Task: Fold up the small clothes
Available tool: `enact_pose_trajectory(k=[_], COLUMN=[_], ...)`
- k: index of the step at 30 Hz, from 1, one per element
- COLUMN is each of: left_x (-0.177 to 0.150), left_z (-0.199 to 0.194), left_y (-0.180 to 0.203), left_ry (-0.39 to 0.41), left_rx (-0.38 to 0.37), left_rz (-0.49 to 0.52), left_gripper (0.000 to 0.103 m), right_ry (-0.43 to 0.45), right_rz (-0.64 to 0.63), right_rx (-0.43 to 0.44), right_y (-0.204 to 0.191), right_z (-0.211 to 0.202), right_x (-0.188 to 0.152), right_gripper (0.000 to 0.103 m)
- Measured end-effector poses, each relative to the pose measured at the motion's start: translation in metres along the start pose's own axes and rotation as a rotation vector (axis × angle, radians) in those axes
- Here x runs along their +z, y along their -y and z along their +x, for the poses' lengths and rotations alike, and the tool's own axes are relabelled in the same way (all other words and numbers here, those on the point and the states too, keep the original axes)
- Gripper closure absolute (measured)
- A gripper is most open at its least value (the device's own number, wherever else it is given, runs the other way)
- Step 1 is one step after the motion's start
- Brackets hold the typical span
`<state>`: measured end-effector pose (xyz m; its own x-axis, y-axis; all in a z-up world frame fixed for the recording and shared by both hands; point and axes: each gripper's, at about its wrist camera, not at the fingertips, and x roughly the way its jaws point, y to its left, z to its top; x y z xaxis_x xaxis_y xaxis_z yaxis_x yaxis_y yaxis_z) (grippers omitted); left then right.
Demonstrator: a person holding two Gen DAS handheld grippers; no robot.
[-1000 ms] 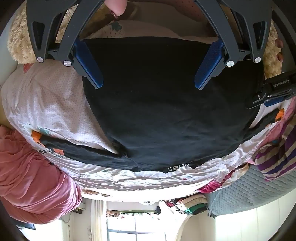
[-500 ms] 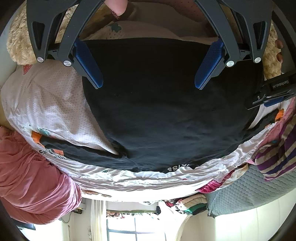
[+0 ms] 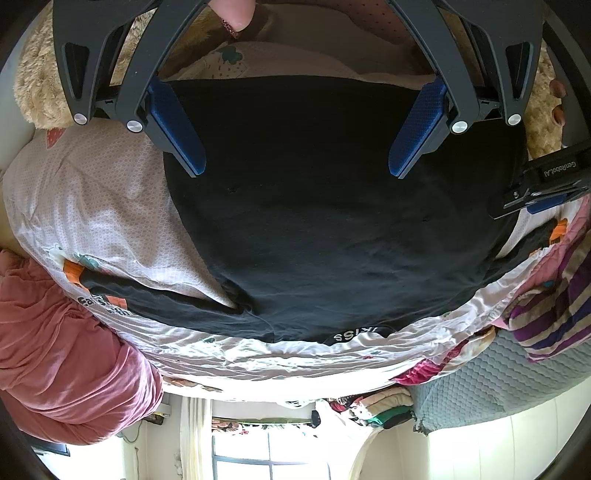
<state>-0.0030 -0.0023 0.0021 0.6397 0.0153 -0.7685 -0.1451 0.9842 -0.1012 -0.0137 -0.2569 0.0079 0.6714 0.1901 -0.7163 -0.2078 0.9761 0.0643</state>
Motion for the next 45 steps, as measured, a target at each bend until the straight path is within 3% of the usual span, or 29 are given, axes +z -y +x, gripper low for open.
enact_pose_trajectory(k=[32, 45], left_x=[0.006, 0.033], left_z=[0.002, 0.018], left_y=[0.0, 0.009], left_ry=[0.003, 0.009], left_rx=[-0.006, -0.014], left_rz=[-0.009, -0.004], left_gripper=[0.008, 0.008], right_ry=[-0.008, 0.002], right_rz=[-0.004, 0.006], right_rx=[-0.022, -0.041], right_y=[0.0, 0.009], right_z=[0.007, 0.014], right_x=[0.006, 0.045], right_gripper=[0.004, 0.004])
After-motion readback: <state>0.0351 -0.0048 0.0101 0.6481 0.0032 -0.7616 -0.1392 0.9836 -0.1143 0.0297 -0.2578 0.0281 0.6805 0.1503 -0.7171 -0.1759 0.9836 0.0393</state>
